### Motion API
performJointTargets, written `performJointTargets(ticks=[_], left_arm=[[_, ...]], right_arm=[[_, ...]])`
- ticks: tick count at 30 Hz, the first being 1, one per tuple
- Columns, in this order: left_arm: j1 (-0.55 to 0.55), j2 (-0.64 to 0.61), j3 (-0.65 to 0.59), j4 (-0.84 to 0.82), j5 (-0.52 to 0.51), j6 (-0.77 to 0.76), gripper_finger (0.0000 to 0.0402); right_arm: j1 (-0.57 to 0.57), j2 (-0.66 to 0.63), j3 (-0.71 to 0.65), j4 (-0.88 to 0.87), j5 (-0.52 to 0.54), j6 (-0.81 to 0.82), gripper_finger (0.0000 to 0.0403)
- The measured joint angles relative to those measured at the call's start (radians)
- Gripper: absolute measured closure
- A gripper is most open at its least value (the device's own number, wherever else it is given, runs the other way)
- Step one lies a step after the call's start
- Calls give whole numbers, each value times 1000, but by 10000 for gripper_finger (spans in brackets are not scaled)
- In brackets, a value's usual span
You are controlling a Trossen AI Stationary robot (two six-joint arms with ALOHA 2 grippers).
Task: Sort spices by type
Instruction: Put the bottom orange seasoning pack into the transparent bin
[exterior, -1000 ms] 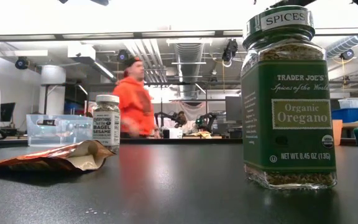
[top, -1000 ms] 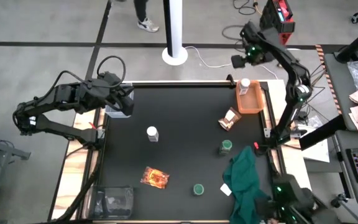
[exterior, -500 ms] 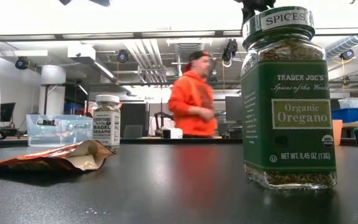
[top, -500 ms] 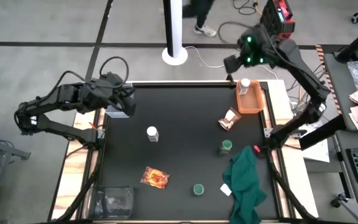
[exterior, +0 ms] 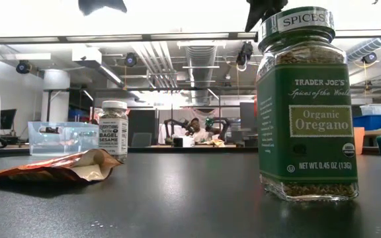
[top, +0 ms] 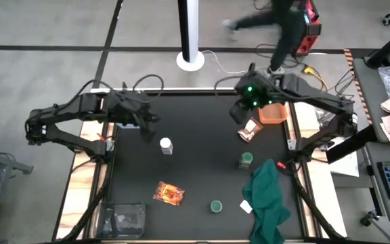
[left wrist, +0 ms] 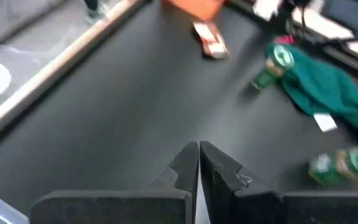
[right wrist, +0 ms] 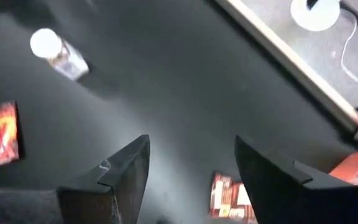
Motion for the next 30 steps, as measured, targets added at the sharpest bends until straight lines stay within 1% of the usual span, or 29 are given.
performJointTargets(ticks=[3,7,9,12,14,18,22,26,30], left_arm=[[0,18,0,-74,93,0,401],[-1,49,0,-164,173,0,401],[-11,63,0,-184,242,0,401],[-62,80,0,-189,396,37,401],[-131,90,0,-189,445,80,401],[-279,113,0,-188,421,161,401],[-391,152,-4,-173,393,145,401],[-448,173,-56,-115,383,87,401],[-476,156,-172,-14,358,-2,401]], right_arm=[[5,0,-52,-1,1,15,183],[-6,-2,-102,2,27,19,183],[-16,-2,-122,5,32,16,184],[-28,-2,-143,7,33,16,183],[-34,-3,-153,25,34,10,182],[-44,-5,-169,70,34,-5,184],[-50,-6,-179,123,34,-23,182],[-50,-6,-180,163,34,-40,184],[-50,-6,-180,186,33,-47,183]])
